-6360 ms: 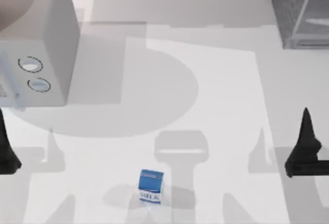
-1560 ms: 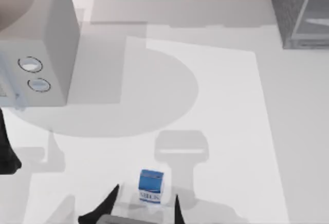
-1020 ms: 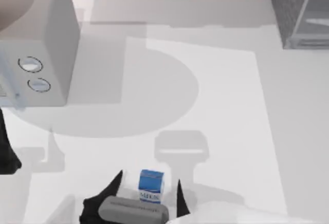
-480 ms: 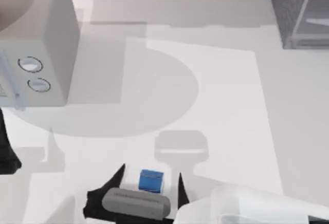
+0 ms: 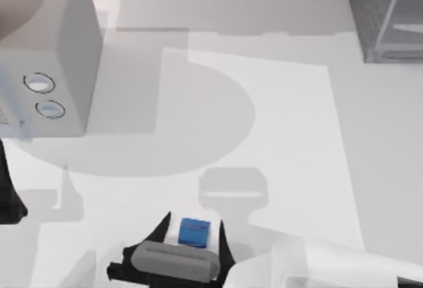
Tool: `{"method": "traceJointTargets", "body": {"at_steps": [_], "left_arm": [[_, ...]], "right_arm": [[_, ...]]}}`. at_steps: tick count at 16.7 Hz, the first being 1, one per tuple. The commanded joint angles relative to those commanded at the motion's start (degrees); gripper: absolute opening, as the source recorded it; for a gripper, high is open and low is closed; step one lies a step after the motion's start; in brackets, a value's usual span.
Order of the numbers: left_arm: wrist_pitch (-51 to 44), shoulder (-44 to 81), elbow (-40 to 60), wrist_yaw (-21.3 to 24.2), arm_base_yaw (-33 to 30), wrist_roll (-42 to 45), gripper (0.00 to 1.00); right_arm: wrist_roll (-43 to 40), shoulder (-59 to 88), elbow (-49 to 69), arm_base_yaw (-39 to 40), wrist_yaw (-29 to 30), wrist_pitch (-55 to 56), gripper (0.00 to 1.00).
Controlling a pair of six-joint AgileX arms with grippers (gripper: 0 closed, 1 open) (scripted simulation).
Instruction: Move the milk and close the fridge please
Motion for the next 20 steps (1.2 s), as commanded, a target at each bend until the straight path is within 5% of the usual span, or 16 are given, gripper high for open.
{"method": "traceJointTargets", "body": {"at_steps": [7, 20], "left_arm": [[0.0, 0.0, 0.0, 0.0, 0.0, 0.0, 1.0], [0.0, 0.0, 0.0, 0.0, 0.0, 0.0, 1.0]], "right_arm": [[0.0, 0.0, 0.0, 0.0, 0.0, 0.0, 0.02], [-0.27, -2.4, 0.07, 0.19, -0.02, -2.66, 0.0]]}}
